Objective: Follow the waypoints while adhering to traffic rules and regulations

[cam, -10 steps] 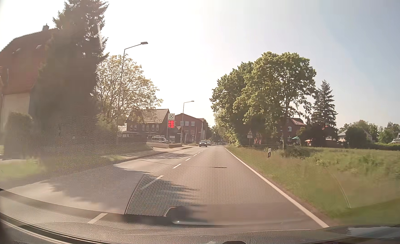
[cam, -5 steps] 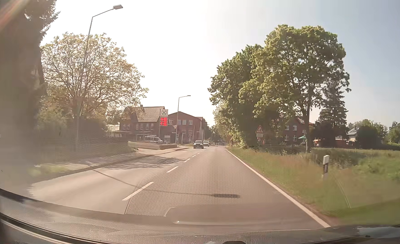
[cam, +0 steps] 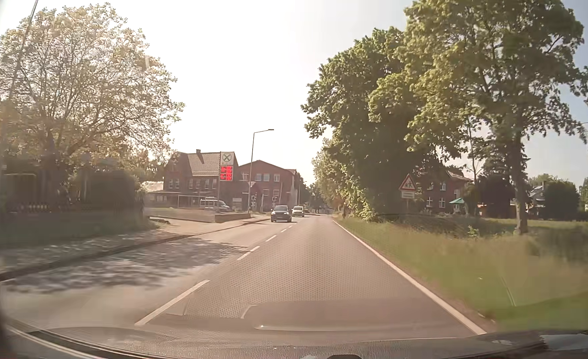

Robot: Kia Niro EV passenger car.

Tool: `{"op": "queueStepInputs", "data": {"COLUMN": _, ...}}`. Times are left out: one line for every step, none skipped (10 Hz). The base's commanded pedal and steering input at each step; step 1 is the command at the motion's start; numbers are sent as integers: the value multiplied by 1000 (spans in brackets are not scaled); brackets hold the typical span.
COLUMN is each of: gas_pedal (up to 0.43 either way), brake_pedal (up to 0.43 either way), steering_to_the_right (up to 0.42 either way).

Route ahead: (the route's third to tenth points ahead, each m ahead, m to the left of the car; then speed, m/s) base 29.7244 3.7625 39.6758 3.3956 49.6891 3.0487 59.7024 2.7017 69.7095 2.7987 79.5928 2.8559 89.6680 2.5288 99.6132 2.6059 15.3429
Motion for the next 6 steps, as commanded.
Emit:
{"op": "queueStepInputs", "data": {"gas_pedal": 138, "brake_pedal": 0, "steering_to_the_right": 3}}
{"op": "queueStepInputs", "data": {"gas_pedal": 138, "brake_pedal": 0, "steering_to_the_right": 3}}
{"op": "queueStepInputs", "data": {"gas_pedal": 138, "brake_pedal": 0, "steering_to_the_right": 3}}
{"op": "queueStepInputs", "data": {"gas_pedal": 138, "brake_pedal": 0, "steering_to_the_right": 3}}
{"op": "queueStepInputs", "data": {"gas_pedal": 138, "brake_pedal": 0, "steering_to_the_right": 3}}
{"op": "queueStepInputs", "data": {"gas_pedal": 138, "brake_pedal": 0, "steering_to_the_right": 2}}
